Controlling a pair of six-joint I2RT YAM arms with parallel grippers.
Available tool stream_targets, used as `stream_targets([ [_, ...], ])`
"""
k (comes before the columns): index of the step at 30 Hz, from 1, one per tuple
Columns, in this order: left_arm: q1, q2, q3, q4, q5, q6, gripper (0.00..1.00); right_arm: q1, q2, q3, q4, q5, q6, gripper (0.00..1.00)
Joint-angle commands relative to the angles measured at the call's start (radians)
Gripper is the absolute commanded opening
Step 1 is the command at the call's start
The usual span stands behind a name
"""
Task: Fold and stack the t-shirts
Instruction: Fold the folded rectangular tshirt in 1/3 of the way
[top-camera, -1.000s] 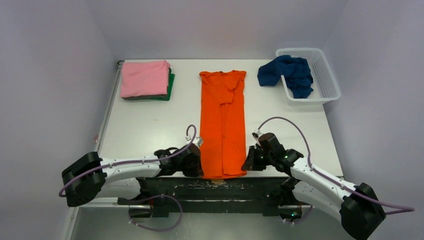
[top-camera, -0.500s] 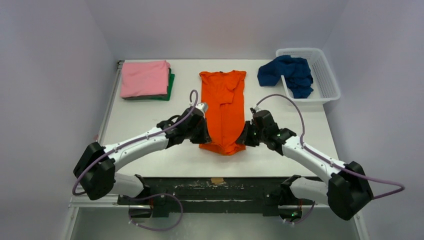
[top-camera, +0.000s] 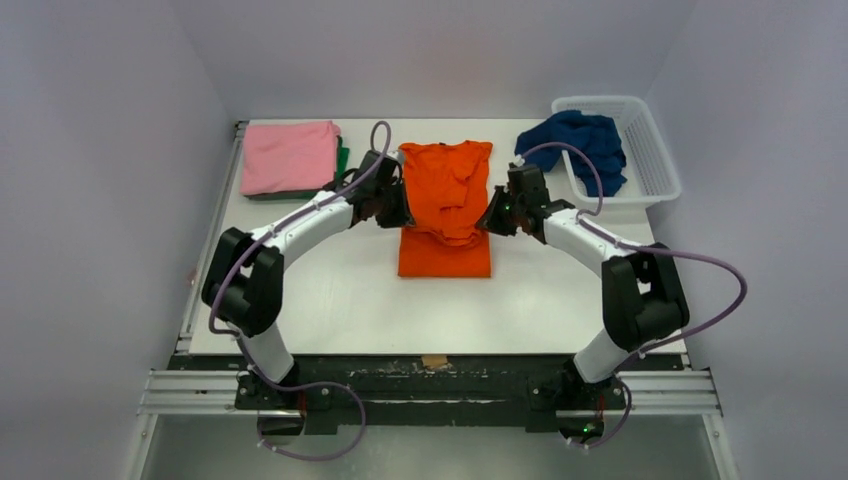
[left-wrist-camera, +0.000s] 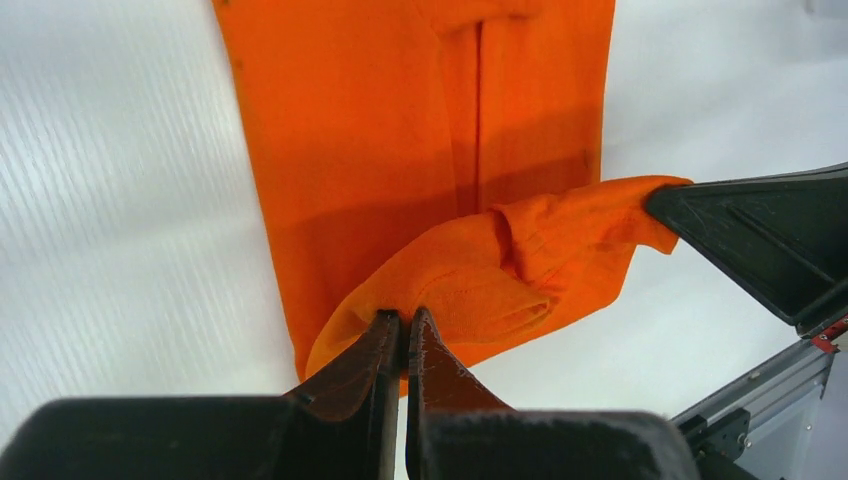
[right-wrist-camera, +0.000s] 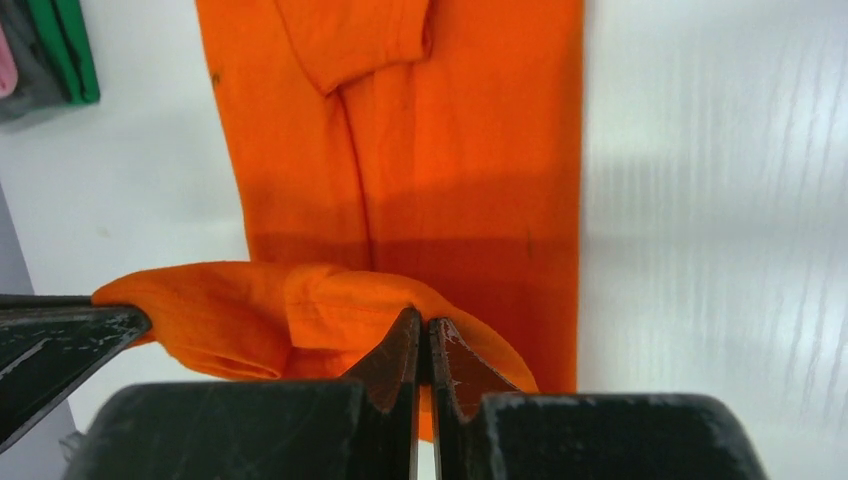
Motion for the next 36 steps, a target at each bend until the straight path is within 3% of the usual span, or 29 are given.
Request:
stream_targets([
  [1,0.06,0.082,0.124,-0.012,0.061,0.049,0.0,-0.053,0.083,0.105,0.047,-0.034,-0.025,0.0],
  [7,0.092,0.22,0.235,-0.024,0.106,0.078,0.0,-0.09,0.219,0.194,0.054,-0.084,-0.032,0.01],
  [10,0.099,0.281,0.298,-0.052,0.11,0.084,0.06,-0.102,0.265,0.233,0.065,-0.098,-0.026,0.14],
  [14,0.128,0.346,0.387,-0.071,0.116,0.08,0.31,-0.132,0.332,0.315,0.097,-0.108,-0.003,0.41],
  [18,0.184,0.384,0.519,-0.112,0.136,0.064,0.54,-0.179,0.378,0.403,0.114,-0.159,0.033,0.59],
  [19,0.191,0.375,0.529,-0.114,0.146,0.062,0.62,-0.181,0.362,0.404,0.115,-0.154,0.019,0.63],
  [21,0.194,0.322,0.495,-0.098,0.137,0.062,0.95,-0.18,0.319,0.368,0.108,-0.119,-0.032,0.69],
  [22,0.194,0.292,0.457,-0.078,0.142,0.063,0.99,-0.18,0.293,0.341,0.106,-0.116,-0.056,0.71],
  [27,0.188,0.133,0.185,0.027,0.216,0.028,1.0,-0.179,0.174,0.138,0.079,-0.141,-0.116,0.74],
  [32,0.128,-0.013,-0.123,0.135,0.229,-0.01,1.0,-0.13,0.081,-0.07,0.08,-0.182,-0.11,0.7],
  [36,0.082,-0.043,-0.23,0.155,0.193,-0.04,0.97,-0.08,0.045,-0.145,0.057,-0.12,-0.079,0.67],
])
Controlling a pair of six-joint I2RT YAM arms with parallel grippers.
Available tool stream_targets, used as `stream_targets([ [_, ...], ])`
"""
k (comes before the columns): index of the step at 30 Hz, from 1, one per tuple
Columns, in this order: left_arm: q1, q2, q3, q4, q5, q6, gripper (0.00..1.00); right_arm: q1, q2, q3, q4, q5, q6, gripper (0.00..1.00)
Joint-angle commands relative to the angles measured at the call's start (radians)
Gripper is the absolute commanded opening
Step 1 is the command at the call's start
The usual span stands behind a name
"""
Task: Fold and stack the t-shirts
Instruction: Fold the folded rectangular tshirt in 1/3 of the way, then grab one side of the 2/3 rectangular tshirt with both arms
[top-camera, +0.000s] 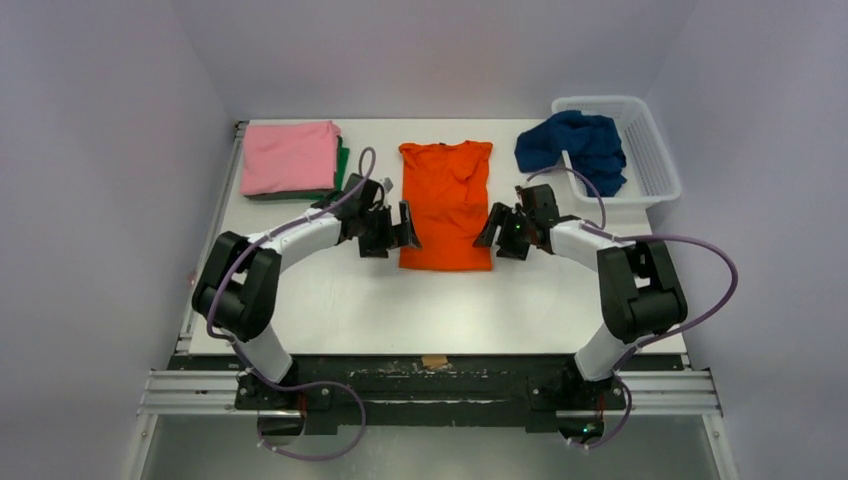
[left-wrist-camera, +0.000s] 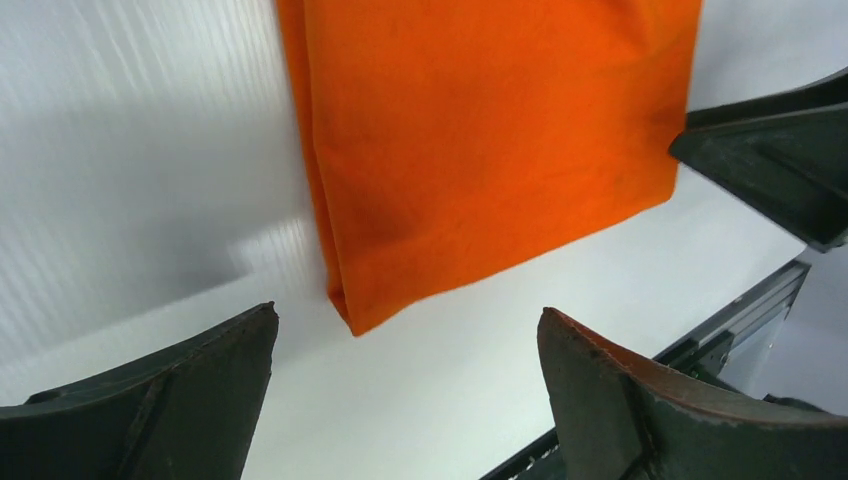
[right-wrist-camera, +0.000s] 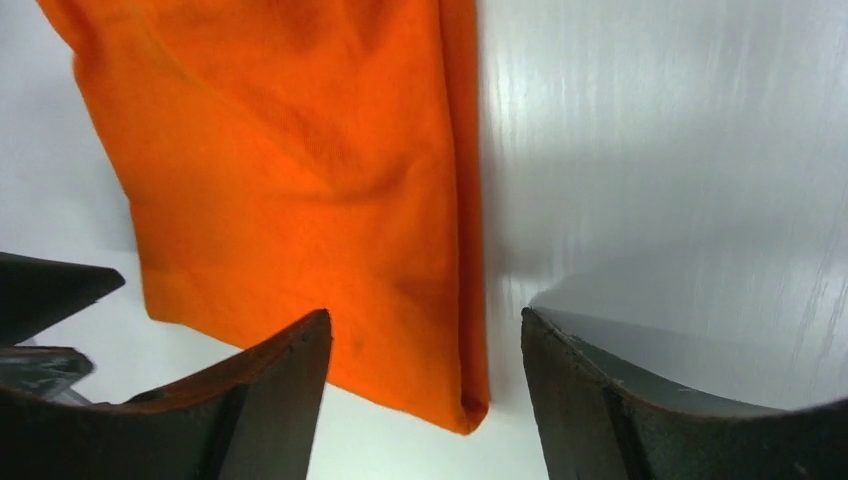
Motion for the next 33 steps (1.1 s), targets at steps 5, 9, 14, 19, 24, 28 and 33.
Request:
stream_targets([
  [5,-0.049,0.008,-0.116,0.096,-0.003,-0.071,0.76,0.084,-0.069,-0.075,-0.048,0.105,0.023,0.61],
  [9,-0.06,0.048,-0.106,0.08,-0.018,-0.067,0.65,0.094,-0.092,-0.093,-0.076,0.124,0.029,0.58],
  [14,-0.062,0.068,-0.106,0.061,-0.066,-0.062,0.45,0.095,-0.13,-0.125,-0.087,0.134,0.031,0.55],
  [19,-0.063,0.106,-0.073,0.038,-0.091,-0.055,0.29,0.098,-0.126,-0.134,-0.087,0.123,0.032,0.49],
  [24,-0.083,0.12,-0.078,0.051,-0.08,-0.052,0.02,0.103,-0.116,-0.149,-0.069,0.112,0.037,0.35],
  [28,-0.091,0.121,-0.083,0.061,-0.064,-0.057,0.0,0.107,-0.085,-0.154,-0.036,0.067,0.044,0.13],
  [33,-0.103,0.047,-0.142,0.063,-0.091,-0.062,0.0,0.107,-0.132,-0.179,-0.001,0.054,0.044,0.0],
])
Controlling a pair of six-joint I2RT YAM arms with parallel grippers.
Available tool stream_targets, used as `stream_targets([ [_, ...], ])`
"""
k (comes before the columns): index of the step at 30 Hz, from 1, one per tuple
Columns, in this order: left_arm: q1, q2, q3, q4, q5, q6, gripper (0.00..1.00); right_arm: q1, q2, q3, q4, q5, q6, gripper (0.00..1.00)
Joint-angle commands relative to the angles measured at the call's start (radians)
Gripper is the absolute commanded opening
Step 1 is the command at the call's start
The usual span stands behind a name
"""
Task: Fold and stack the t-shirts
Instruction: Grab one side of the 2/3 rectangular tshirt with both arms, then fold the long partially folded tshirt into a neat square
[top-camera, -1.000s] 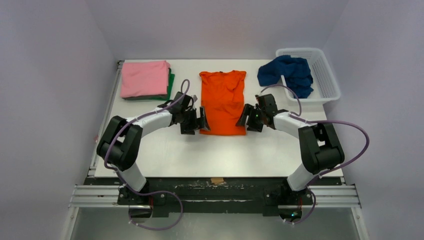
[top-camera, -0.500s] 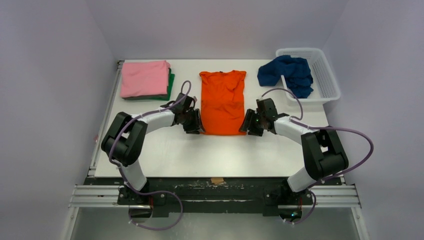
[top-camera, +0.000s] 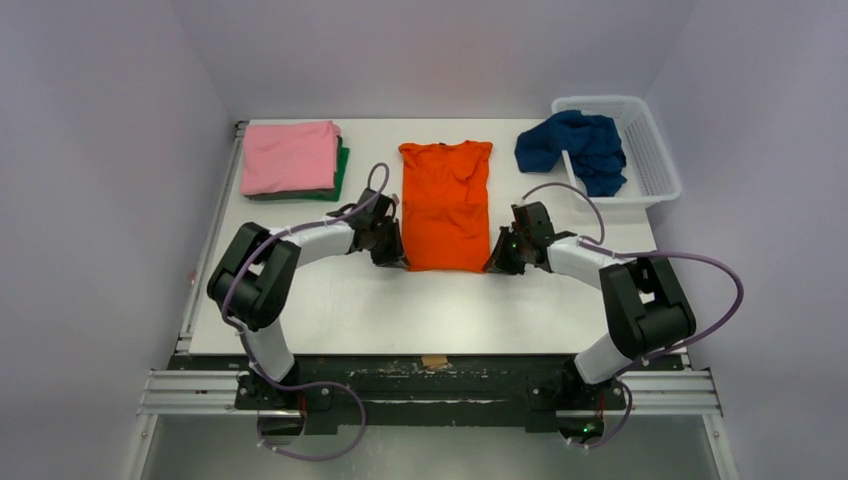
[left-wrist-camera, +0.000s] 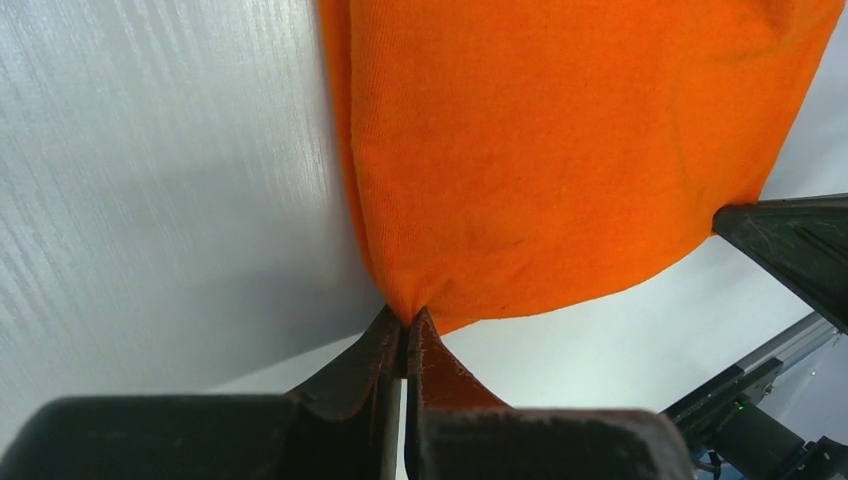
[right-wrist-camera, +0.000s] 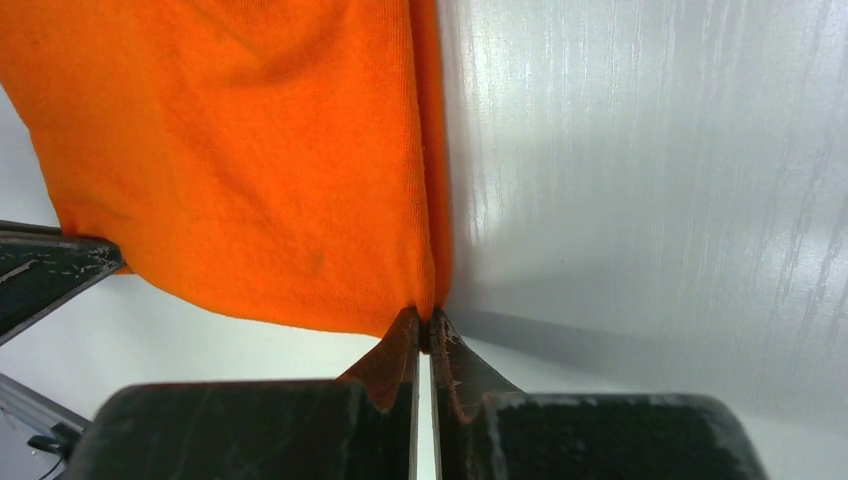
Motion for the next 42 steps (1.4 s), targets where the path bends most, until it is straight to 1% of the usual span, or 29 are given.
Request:
stream_targets([
  [1,-0.024,-0.065,-0.067,-0.012,-0.044,-0.005,0.0,0.01,-0.05,-0.043,0.032,-0.041,-0.002,0.0],
  [4,-0.047,-0.152,-0.134,-0.007,-0.051,-0.02,0.0,0.019,-0.131,-0.092,0.038,-0.094,-0.024,0.0],
  [7,-0.083,-0.286,-0.216,-0.008,-0.049,-0.047,0.0,0.037,-0.246,-0.171,-0.011,-0.109,-0.034,0.0],
  [9,-0.11,-0.388,-0.275,-0.036,-0.064,-0.067,0.0,0.053,-0.364,-0.223,-0.064,-0.13,-0.035,0.0],
  [13,-0.187,-0.614,-0.383,-0.114,-0.098,-0.13,0.0,0.084,-0.612,-0.291,-0.225,-0.177,-0.023,0.0],
  [15,-0.23,-0.732,-0.428,-0.144,-0.103,-0.175,0.0,0.092,-0.74,-0.299,-0.294,-0.22,-0.012,0.0],
  [18,-0.262,-0.88,-0.451,-0.175,-0.106,-0.2,0.0,0.093,-0.884,-0.259,-0.384,-0.187,-0.003,0.0],
  [20,-0.262,-0.933,-0.429,-0.198,-0.138,-0.186,0.0,0.093,-0.926,-0.23,-0.381,-0.152,0.008,0.0],
  [21,-0.262,-0.944,-0.411,-0.208,-0.153,-0.173,0.0,0.092,-0.931,-0.217,-0.353,-0.15,0.011,0.0],
  [24,-0.261,-0.914,-0.319,-0.254,-0.221,-0.13,0.0,0.092,-0.886,-0.171,-0.3,-0.074,0.041,0.0],
  [27,-0.244,-0.828,-0.216,-0.291,-0.291,-0.098,0.0,0.091,-0.772,-0.107,-0.252,-0.029,0.04,0.0],
  [29,-0.209,-0.748,-0.169,-0.268,-0.325,-0.093,0.0,0.091,-0.674,-0.038,-0.227,0.009,0.026,0.0],
  [30,-0.183,-0.712,-0.142,-0.259,-0.329,-0.095,0.0,0.089,-0.632,-0.017,-0.209,0.046,0.031,0.0],
  [33,-0.1,-0.598,-0.069,-0.218,-0.282,-0.073,0.0,0.075,-0.519,0.041,-0.126,0.117,0.039,0.0],
  [35,-0.06,-0.524,-0.007,-0.207,-0.254,-0.048,0.0,0.048,-0.443,0.096,-0.096,0.124,0.022,0.0],
  [37,-0.03,-0.447,0.076,-0.231,-0.258,-0.024,0.0,0.014,-0.376,0.148,-0.069,0.115,0.007,0.0],
  [42,0.016,-0.3,0.214,-0.261,-0.269,0.013,0.0,-0.075,-0.199,0.242,0.023,0.009,-0.006,0.0],
])
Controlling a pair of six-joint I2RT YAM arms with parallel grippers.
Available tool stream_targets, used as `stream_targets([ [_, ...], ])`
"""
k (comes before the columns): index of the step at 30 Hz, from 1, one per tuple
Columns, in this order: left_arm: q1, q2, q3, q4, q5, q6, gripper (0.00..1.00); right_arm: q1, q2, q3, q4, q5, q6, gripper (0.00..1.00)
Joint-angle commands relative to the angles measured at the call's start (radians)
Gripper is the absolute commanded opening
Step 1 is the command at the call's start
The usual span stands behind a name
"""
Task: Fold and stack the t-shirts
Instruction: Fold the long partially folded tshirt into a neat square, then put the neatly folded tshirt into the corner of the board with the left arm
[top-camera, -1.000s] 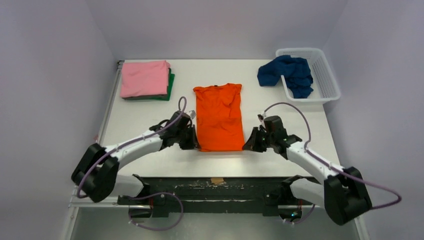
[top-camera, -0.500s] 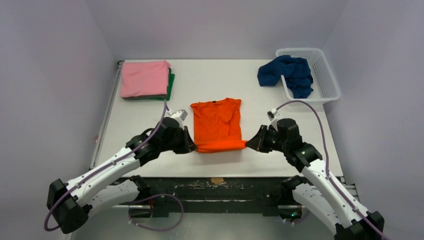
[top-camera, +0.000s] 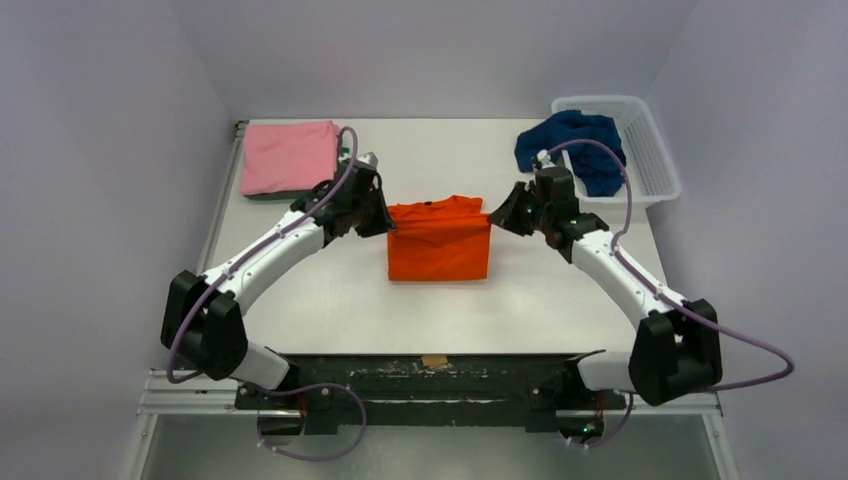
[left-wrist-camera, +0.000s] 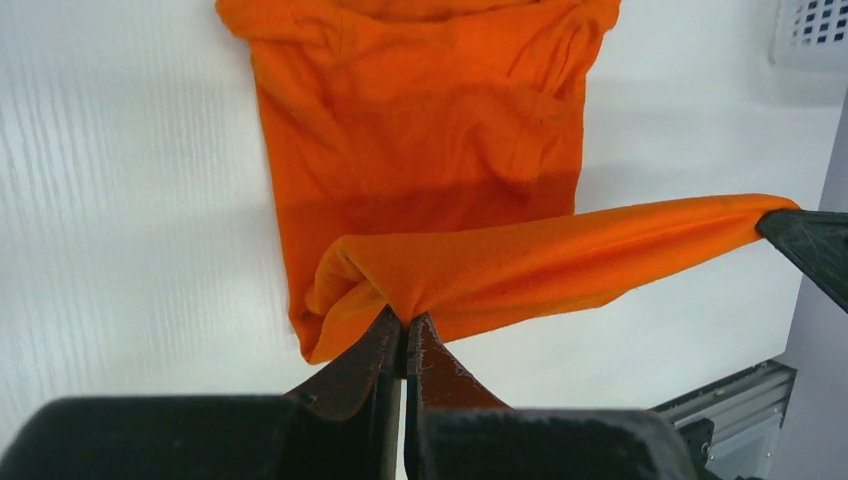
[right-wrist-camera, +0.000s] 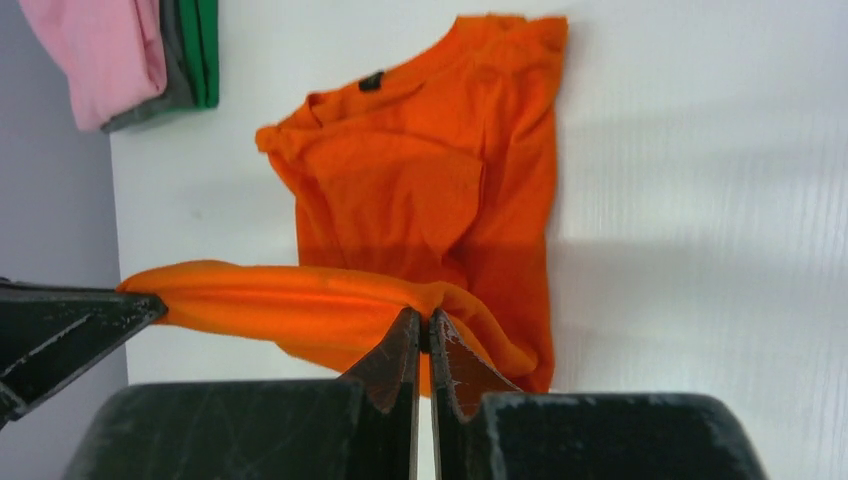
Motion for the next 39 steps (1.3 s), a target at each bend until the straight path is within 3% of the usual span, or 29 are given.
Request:
stream_targets([
  [1,0.049,0.086,0.131,-0.015,-0.013,0.064,0.0,-0.069,0.124,0.107,0.136,-0.051,-0.035,0.0],
  [16,0.163,0.431,0.379,-0.067,0.017,0.083,0.02,-0.12,0.637,0.452,0.177,-0.155,-0.062,0.0],
  [18,0.172,0.461,0.394,-0.059,0.027,0.085,0.21,-0.125,0.695,0.501,0.176,-0.163,-0.068,0.06],
  [19,0.177,0.472,0.406,-0.058,0.032,0.085,0.33,-0.13,0.721,0.528,0.18,-0.17,-0.077,0.19],
  [22,0.191,0.49,0.437,-0.055,0.058,0.092,0.73,-0.141,0.777,0.621,0.143,-0.21,-0.098,0.72],
  [24,0.191,0.486,0.44,-0.063,0.08,0.1,0.89,-0.141,0.747,0.602,0.124,-0.182,-0.119,0.82],
  [27,0.19,0.458,0.342,0.006,0.182,0.104,0.99,-0.142,0.606,0.466,0.153,-0.102,-0.126,0.85],
  [34,0.188,0.441,0.128,0.21,0.359,0.074,0.99,-0.143,0.332,0.153,0.165,-0.027,-0.131,0.88],
  [39,0.172,0.507,0.138,0.244,0.367,0.062,0.87,-0.142,0.223,0.068,0.12,-0.007,-0.148,0.88],
])
